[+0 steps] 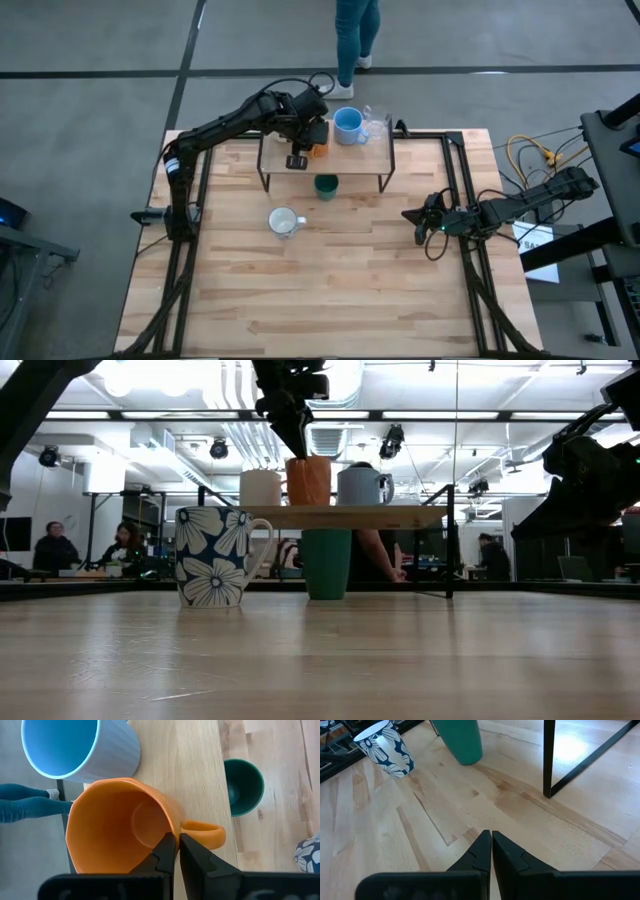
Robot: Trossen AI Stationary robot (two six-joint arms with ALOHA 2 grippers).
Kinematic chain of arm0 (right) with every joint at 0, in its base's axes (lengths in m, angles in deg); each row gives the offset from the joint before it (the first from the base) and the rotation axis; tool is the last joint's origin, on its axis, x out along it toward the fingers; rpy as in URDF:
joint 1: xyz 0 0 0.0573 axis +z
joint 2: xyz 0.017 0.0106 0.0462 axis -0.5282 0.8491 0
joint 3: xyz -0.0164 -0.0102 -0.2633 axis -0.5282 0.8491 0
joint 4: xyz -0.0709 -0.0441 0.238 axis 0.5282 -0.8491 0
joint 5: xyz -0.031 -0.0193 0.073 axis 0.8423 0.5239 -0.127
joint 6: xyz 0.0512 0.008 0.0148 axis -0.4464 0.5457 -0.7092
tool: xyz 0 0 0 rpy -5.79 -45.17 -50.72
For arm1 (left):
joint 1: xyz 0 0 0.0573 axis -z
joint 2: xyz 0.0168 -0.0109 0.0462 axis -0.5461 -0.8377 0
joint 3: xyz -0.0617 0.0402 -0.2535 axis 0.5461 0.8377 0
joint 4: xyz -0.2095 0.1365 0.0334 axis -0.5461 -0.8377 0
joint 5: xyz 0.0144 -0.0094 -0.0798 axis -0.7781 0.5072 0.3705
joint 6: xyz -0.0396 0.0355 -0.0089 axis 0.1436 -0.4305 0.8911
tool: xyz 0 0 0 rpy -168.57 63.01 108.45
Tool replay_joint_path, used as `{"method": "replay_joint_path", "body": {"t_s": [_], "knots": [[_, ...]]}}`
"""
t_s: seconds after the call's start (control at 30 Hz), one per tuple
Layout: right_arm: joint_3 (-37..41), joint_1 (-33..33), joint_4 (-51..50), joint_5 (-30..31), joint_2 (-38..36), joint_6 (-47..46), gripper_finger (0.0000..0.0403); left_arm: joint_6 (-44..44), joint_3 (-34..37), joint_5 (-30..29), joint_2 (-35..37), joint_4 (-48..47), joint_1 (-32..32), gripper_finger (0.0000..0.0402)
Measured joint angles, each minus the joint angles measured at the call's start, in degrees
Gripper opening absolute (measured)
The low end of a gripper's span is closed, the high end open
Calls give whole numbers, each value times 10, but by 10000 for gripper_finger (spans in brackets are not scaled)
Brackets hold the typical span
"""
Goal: Stack small to large cups/mugs on shelf
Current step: Put the orange mug on the shelf
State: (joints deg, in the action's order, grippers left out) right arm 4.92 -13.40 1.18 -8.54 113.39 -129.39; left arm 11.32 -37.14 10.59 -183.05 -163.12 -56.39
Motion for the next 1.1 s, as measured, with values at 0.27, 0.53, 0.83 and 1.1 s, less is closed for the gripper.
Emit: {"method": "replay_joint_path", "body": {"t_s": [0.27, 0.53, 0.83, 1.1], "knots": [[0, 0, 0, 0, 0, -2, 9, 0, 0, 0, -1, 4, 0, 0], [0, 0, 0, 0, 0, -6, 9, -6, 0, 0, -1, 10, 0, 0], [0, 0, 0, 0, 0, -6, 8, -10, 1, 2, -1, 11, -4, 0], [0, 0, 0, 0, 0, -8, 8, -10, 1, 0, -3, 25, -9, 0]]}}
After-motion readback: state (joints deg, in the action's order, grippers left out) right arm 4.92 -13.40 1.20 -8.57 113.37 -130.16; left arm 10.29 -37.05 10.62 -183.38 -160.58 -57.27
